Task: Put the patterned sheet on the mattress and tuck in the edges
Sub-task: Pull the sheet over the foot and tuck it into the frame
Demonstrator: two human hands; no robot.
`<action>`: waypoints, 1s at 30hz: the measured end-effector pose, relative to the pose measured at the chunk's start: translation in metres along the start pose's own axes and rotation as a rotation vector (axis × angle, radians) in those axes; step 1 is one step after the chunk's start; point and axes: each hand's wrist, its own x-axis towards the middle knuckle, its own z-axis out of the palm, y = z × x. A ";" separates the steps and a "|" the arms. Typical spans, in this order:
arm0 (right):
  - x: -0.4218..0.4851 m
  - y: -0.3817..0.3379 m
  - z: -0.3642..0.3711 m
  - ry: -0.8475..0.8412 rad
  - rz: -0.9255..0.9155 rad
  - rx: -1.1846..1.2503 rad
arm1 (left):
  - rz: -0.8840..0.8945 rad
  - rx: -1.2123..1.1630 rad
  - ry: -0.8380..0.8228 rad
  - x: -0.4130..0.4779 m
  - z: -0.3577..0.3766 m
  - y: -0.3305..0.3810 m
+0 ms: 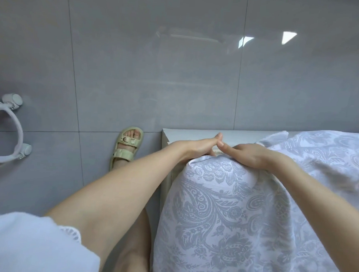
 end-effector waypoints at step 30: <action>0.009 -0.008 0.125 1.092 -0.423 -0.132 | 0.370 -0.133 1.083 -0.042 0.030 -0.116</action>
